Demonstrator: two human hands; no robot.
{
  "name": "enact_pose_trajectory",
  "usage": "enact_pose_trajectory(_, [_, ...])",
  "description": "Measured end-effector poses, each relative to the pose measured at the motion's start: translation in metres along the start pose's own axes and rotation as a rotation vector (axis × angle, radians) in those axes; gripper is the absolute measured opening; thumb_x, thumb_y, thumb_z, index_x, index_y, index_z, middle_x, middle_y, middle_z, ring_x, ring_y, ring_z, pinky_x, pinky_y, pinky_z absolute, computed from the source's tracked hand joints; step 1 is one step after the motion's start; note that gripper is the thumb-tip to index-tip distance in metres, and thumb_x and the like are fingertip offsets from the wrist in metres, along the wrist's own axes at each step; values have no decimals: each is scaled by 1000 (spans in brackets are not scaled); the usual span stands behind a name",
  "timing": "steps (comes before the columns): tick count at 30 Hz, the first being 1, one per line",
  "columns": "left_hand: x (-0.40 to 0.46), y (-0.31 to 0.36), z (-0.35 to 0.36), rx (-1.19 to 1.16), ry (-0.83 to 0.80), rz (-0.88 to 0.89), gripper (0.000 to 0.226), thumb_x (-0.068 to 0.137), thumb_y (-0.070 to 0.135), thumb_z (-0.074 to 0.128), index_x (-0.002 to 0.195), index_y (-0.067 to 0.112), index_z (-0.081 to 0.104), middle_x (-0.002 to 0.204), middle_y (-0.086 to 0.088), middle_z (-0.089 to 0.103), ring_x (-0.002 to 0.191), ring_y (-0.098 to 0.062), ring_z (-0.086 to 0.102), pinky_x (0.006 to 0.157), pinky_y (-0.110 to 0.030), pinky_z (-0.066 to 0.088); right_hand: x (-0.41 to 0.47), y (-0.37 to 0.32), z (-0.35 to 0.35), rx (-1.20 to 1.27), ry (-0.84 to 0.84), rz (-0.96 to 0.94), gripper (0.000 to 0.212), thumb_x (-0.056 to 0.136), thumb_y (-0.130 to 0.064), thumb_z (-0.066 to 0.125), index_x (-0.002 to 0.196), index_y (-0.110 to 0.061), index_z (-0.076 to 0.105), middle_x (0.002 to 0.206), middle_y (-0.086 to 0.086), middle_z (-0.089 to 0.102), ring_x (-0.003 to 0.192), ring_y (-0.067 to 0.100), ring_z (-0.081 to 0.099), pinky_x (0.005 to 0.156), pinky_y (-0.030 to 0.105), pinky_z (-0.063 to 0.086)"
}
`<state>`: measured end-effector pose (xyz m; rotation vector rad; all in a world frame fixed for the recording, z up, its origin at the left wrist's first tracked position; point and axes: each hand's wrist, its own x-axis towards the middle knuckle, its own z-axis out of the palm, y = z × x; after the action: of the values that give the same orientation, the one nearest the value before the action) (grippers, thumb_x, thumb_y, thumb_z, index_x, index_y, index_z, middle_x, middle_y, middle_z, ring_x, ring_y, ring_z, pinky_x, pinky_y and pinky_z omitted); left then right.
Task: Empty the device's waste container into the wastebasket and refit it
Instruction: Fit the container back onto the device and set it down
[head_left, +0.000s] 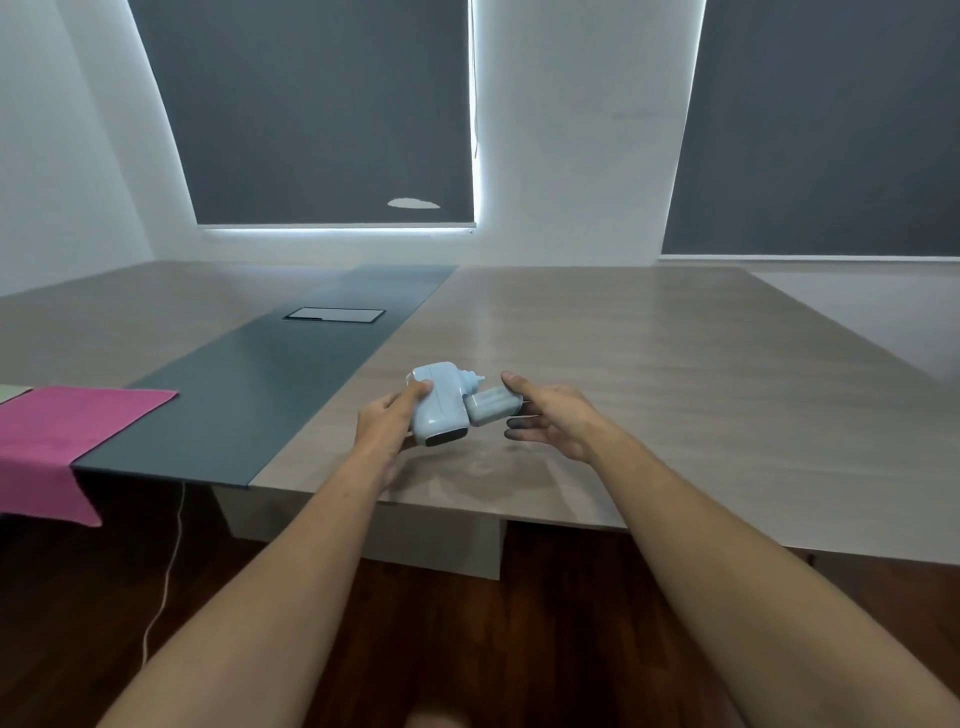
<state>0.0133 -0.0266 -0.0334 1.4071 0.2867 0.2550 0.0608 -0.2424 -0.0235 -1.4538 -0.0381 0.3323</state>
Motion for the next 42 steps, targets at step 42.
enact_pose_trajectory(42, [-2, -16, -21, 533, 441, 302, 57, 61, 26, 87, 104, 18, 51, 109, -4, 62, 93, -21, 60, 74, -30, 44, -9, 14, 6, -26, 129, -58, 45, 78, -41, 76, 107, -10, 61, 109, 9, 65, 92, 28, 70, 63, 35, 62])
